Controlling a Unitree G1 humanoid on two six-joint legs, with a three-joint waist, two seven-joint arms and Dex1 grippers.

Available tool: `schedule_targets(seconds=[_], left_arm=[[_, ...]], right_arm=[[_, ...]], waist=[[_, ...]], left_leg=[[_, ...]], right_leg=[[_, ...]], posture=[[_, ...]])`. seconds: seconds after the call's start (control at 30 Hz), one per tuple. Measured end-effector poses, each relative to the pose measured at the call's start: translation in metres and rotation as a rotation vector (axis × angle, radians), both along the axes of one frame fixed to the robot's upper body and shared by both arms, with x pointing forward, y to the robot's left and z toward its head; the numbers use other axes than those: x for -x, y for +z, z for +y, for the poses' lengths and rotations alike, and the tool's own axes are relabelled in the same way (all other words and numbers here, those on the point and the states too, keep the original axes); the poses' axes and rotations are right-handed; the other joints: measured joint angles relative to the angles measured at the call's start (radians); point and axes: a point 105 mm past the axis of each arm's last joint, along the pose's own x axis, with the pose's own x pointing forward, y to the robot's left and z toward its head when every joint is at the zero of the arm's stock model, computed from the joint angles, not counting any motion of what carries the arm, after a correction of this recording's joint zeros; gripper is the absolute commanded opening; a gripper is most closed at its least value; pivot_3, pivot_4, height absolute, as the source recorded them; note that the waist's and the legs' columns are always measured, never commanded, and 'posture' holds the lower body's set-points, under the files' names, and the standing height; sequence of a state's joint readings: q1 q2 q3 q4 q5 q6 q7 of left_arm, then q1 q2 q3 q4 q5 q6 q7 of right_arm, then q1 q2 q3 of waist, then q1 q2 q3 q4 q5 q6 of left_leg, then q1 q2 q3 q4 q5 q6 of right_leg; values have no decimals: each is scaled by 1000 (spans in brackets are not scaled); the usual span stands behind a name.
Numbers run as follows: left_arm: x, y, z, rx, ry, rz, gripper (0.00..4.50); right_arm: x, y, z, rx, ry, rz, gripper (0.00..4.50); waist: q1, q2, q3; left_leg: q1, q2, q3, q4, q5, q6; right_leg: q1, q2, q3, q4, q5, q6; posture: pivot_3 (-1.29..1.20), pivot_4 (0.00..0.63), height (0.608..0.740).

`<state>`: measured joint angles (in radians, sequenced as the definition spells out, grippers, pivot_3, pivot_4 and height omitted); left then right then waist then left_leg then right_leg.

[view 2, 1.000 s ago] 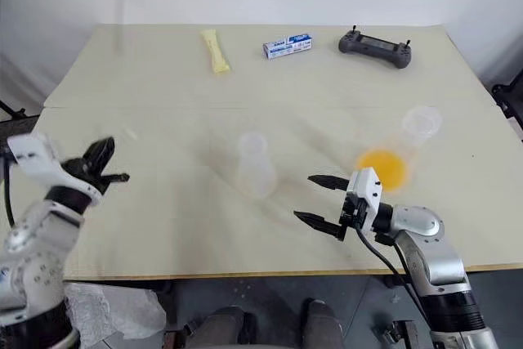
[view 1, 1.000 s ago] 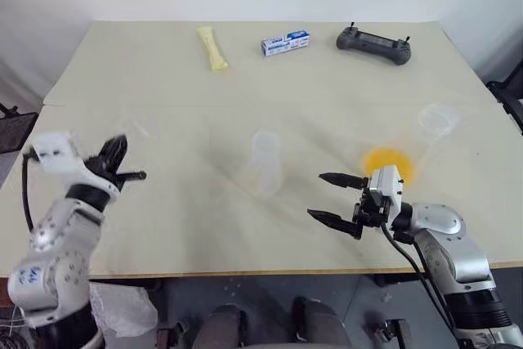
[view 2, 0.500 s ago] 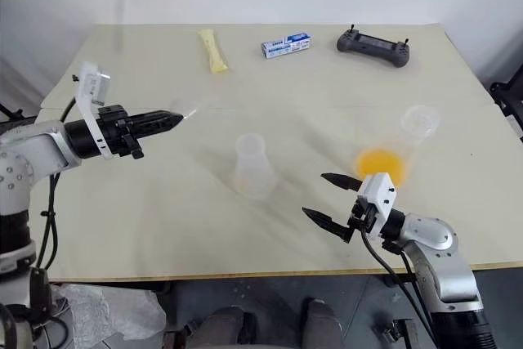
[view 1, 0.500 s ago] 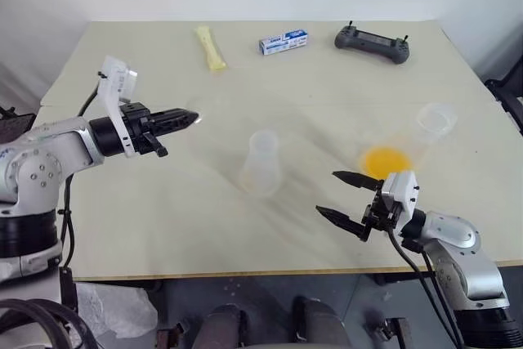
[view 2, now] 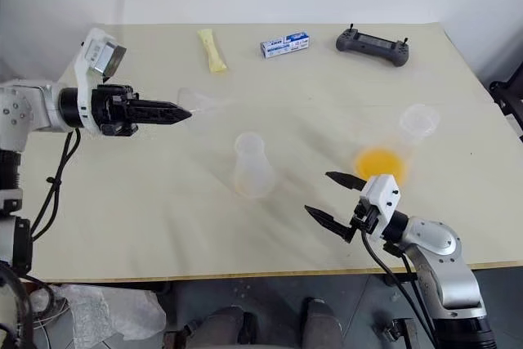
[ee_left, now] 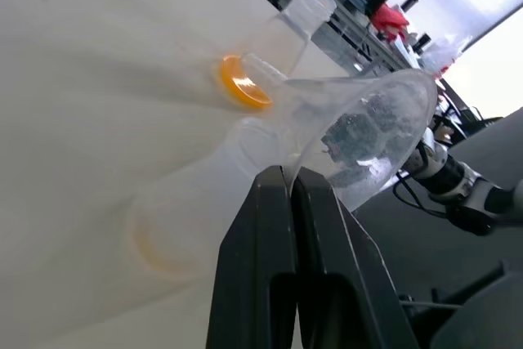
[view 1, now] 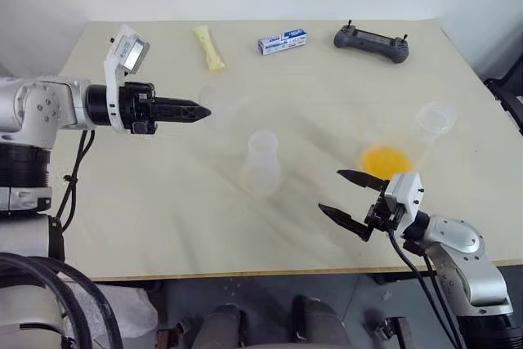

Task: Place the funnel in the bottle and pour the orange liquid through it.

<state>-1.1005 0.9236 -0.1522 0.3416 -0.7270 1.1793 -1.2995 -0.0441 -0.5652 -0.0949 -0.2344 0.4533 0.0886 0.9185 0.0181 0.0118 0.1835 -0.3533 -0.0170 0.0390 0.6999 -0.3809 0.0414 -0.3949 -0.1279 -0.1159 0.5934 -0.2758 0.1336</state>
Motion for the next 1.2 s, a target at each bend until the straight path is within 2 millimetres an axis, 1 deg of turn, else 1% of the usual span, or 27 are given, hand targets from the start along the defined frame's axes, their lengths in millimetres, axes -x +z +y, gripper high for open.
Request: schedule_targets(seconds=[0.13, 0.2, 0.27, 0.33, 0.53, 0.77, 0.97, 1.1, 1.2], left_arm=[[3, -1, -4, -55, -69, 77, 24], [4, -2, -3, -118, -87, 109, 24], [-2, -5, -3, -184, -59, 131, 24], [-7, -8, -3, -213, -39, 149, 24], [-20, -17, -6, -234, -23, 183, 24], [-25, -2, -13, -233, -47, 123, 24], [-24, 11, -15, -178, -57, 103, 24], [-20, 10, -12, -186, -71, 113, 24], [-15, 5, -13, -224, -94, 128, 24]], right_arm=[[0, 0, 1, 0, 1, 1, 4500], [0, 0, 0, 0, 1, 0, 4500], [-1, 3, 2, 0, 8, -13, 4500], [-3, 6, 3, 0, 12, -25, 4500], [-3, 14, 4, -9, 13, -50, 4500], [2, 9, 4, -11, -6, -36, 4500], [4, 8, 4, -15, -18, -35, 4500], [4, 8, 4, -16, -22, -37, 4500], [3, 10, 4, -19, -24, -43, 4500]], waist=[[1, 0, 0], [0, 0, 1], [1, 0, 1], [2, 0, 2], [4, -1, 5], [2, -2, 7], [3, -2, 7], [2, -2, 7], [3, -2, 7]], left_leg=[[0, 0, 0, 0, 0, 0], [-1, -2, 1, 0, 0, 0], [-1, -1, 0, 0, 0, 1], [-1, 0, 0, 0, 0, 1], [-3, -1, 0, 1, 1, 1], [-4, -1, -1, 1, 1, 2], [-4, -1, -1, 2, 1, 2], [-4, -1, -1, 2, 1, 2], [-4, -1, -1, 2, 1, 2]], right_leg=[[0, 0, 0, 0, 0, 0], [-1, 1, 0, 0, 0, 0], [-1, 0, 1, 0, 0, 0], [-1, 0, 1, 0, 0, 0], [-2, -1, 1, 1, 0, 0], [-3, -2, 0, 1, 0, 0], [-4, -2, 0, 2, 0, 0], [-4, -2, 1, 2, 0, 0], [-4, -3, 1, 2, 0, 0]], posture=[[0, 150, 740], [0, 150, 740], [0, 150, 740], [0, 150, 740], [0, 150, 740], [0, 150, 740], [0, 150, 740], [0, 150, 740], [0, 150, 740]])
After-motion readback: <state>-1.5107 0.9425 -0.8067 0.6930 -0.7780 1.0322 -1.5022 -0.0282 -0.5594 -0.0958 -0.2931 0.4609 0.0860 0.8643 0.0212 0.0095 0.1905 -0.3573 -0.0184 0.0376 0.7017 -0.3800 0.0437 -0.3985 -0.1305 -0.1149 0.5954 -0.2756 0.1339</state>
